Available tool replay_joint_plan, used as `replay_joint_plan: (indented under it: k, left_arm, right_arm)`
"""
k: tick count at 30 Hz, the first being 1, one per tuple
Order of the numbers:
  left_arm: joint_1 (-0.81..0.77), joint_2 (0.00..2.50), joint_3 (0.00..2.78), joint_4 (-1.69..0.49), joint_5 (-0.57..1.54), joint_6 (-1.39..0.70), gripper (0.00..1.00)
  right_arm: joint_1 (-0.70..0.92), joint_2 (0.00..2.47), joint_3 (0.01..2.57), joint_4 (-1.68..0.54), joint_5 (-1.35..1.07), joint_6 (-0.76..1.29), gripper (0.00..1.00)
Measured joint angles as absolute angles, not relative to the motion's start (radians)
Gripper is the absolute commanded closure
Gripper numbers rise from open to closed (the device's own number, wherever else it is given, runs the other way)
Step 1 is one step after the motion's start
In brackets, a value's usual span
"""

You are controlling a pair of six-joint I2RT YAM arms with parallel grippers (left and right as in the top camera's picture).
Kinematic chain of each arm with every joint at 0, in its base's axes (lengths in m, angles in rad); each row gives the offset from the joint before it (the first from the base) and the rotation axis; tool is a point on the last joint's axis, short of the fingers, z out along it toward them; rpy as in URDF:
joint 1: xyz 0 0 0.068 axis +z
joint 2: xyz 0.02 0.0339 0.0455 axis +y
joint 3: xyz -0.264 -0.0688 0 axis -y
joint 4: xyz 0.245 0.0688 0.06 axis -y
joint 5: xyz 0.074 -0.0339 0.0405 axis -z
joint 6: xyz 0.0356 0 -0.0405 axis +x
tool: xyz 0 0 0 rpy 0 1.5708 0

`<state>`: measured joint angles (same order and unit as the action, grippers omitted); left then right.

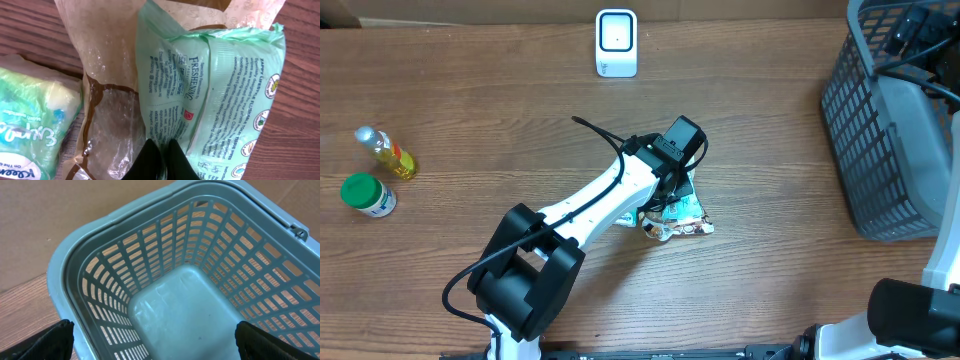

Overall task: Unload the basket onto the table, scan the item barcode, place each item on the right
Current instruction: 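Lower the left gripper and close on the mint-green wipes packet, then lift the wipes packet and pull it up off the bread bag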

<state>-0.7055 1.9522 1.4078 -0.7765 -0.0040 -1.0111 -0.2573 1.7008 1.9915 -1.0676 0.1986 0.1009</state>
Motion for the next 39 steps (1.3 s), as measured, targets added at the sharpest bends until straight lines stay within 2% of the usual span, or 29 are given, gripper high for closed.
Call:
replay_joint_plan:
  k: [14,38,39]
  left_arm:
    - [-0.621,1.938,1.412,-0.773,0.103,-0.916,0.96]
    - [-0.410,1.868,1.413,-0.842,0.138,-0.732,0.96]
    - [-0.399,1.868,1.413,-0.841,0.148,-0.721,0.93]
  right_arm:
    - [-0.257,1.701,1.991,-1.068,0.199,0.101,0.00]
    - [-0.257,1.701,1.991,-1.068,0.199,0.101,0.00]
    - [-0.257,1.701,1.991,-1.068,0.199,0.101,0.00]
